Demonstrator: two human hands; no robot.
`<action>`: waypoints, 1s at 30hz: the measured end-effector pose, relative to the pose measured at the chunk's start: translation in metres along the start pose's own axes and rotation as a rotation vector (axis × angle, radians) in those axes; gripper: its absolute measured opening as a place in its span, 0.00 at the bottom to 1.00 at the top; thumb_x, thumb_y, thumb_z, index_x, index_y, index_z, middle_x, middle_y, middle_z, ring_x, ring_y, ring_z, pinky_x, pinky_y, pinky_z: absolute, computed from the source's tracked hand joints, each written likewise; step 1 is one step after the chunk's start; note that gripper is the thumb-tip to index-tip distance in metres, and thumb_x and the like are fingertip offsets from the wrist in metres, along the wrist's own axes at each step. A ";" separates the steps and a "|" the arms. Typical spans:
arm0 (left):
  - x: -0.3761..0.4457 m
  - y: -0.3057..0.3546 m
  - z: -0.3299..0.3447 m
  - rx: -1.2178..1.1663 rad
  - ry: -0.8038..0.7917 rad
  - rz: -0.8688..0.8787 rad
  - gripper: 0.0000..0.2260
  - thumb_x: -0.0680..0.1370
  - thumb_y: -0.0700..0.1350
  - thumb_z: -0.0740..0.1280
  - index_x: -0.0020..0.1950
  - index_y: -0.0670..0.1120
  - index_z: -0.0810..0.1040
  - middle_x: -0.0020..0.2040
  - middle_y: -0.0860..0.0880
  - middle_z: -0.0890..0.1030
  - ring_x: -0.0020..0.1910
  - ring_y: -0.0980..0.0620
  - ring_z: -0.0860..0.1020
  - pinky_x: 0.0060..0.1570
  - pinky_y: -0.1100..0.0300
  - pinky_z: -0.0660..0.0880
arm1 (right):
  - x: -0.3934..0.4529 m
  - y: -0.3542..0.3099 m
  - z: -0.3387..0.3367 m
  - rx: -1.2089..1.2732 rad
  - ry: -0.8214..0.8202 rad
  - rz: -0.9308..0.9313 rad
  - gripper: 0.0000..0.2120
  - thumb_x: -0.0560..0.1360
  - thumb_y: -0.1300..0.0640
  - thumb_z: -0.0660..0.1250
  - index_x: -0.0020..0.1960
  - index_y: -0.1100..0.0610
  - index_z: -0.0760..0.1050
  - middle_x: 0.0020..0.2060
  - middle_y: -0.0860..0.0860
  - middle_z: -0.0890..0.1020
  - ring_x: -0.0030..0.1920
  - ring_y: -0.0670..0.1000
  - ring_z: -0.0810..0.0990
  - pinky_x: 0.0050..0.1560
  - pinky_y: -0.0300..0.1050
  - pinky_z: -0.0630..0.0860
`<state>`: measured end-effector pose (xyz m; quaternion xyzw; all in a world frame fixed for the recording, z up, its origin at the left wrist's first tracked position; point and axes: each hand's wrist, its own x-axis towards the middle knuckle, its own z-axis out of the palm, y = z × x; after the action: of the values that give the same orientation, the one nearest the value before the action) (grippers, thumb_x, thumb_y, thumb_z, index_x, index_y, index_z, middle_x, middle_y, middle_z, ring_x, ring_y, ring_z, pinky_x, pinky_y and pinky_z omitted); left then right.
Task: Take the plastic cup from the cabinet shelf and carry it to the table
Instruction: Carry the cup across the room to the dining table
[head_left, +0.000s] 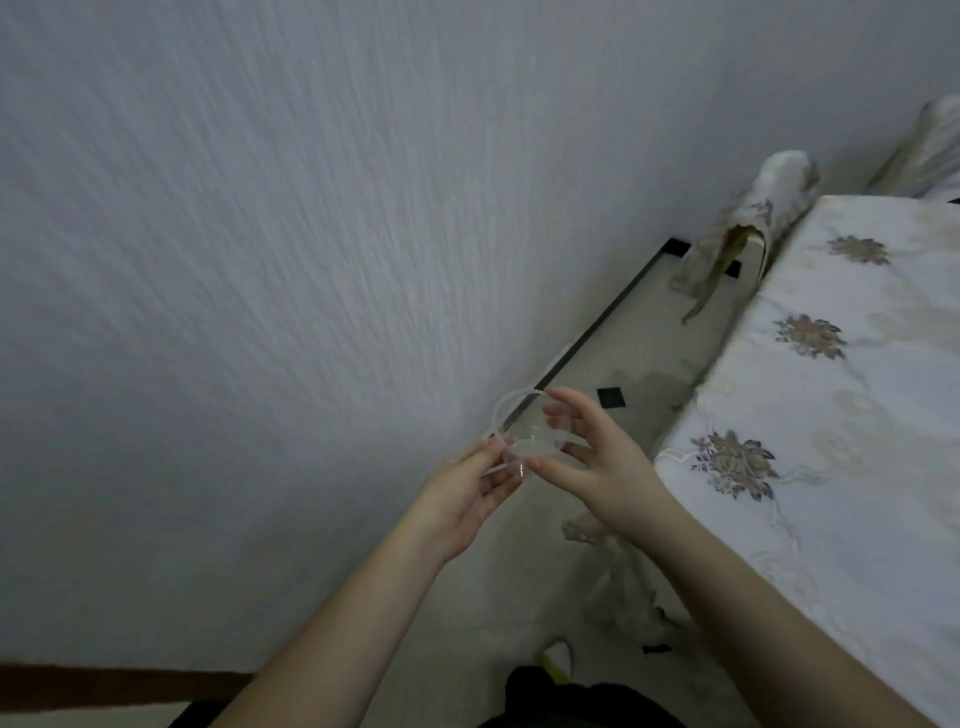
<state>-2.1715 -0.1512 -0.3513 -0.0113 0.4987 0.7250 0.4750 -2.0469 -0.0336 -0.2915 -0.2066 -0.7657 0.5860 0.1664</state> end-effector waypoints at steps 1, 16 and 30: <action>0.013 0.002 0.008 0.010 -0.010 -0.016 0.07 0.78 0.40 0.66 0.52 0.39 0.81 0.44 0.44 0.86 0.40 0.51 0.84 0.41 0.60 0.81 | 0.009 0.004 -0.009 0.003 0.022 0.005 0.32 0.68 0.57 0.76 0.69 0.54 0.68 0.61 0.49 0.76 0.61 0.37 0.73 0.57 0.32 0.72; 0.142 0.022 0.118 0.199 -0.161 -0.201 0.06 0.78 0.37 0.64 0.49 0.38 0.81 0.43 0.44 0.87 0.40 0.50 0.85 0.42 0.57 0.82 | 0.083 0.052 -0.115 0.054 0.258 0.050 0.31 0.67 0.52 0.77 0.67 0.43 0.69 0.63 0.45 0.75 0.63 0.42 0.75 0.60 0.40 0.75; 0.265 0.022 0.181 0.411 -0.446 -0.401 0.09 0.81 0.40 0.61 0.53 0.39 0.80 0.47 0.42 0.85 0.43 0.50 0.84 0.45 0.58 0.81 | 0.135 0.075 -0.159 -0.008 0.607 0.227 0.33 0.67 0.54 0.78 0.68 0.49 0.68 0.63 0.48 0.75 0.62 0.39 0.74 0.60 0.41 0.75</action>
<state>-2.2491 0.1601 -0.3744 0.1452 0.5062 0.4866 0.6971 -2.0749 0.1846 -0.3217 -0.4565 -0.6557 0.5093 0.3199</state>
